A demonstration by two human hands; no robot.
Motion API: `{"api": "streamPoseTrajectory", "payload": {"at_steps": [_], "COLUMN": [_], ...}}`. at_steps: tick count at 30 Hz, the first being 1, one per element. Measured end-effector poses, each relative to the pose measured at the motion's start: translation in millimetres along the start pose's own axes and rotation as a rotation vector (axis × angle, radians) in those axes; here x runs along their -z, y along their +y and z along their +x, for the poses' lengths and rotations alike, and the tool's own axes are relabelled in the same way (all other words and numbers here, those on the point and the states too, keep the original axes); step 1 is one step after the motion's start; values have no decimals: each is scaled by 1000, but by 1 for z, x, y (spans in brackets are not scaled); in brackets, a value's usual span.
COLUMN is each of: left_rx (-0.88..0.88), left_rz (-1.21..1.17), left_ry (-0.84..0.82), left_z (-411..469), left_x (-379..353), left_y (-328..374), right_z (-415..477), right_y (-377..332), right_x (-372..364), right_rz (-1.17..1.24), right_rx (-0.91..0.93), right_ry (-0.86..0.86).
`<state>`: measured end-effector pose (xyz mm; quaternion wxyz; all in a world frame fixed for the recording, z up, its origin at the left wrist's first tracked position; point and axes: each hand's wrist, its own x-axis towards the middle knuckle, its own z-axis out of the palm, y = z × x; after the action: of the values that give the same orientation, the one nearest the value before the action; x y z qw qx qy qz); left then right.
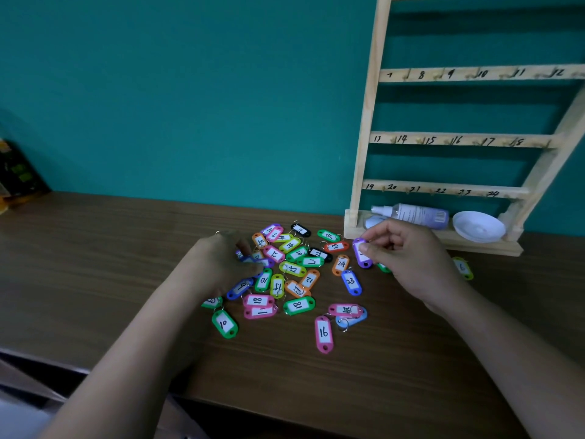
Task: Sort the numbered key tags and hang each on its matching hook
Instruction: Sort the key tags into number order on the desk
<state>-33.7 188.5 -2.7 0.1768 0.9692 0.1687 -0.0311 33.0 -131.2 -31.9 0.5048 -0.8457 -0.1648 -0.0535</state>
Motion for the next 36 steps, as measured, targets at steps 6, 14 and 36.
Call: {"api": "streamPoseTrajectory", "payload": {"at_steps": [6,14,36], "left_rx": [-54,-253,-484], "left_rz": [-90,-426,-673], "left_ry": [19,141,89], "left_z": [2,-6,-27], "left_x": [1,1,-61], "left_y": [0,0,131], "right_z": [1,2,-4], "right_y": [-1,0,56], "right_x": [0,1,106], "right_rz": [11,37,9], "right_rx": [-1,-9,-163], "right_ry": [4,20,174]}}
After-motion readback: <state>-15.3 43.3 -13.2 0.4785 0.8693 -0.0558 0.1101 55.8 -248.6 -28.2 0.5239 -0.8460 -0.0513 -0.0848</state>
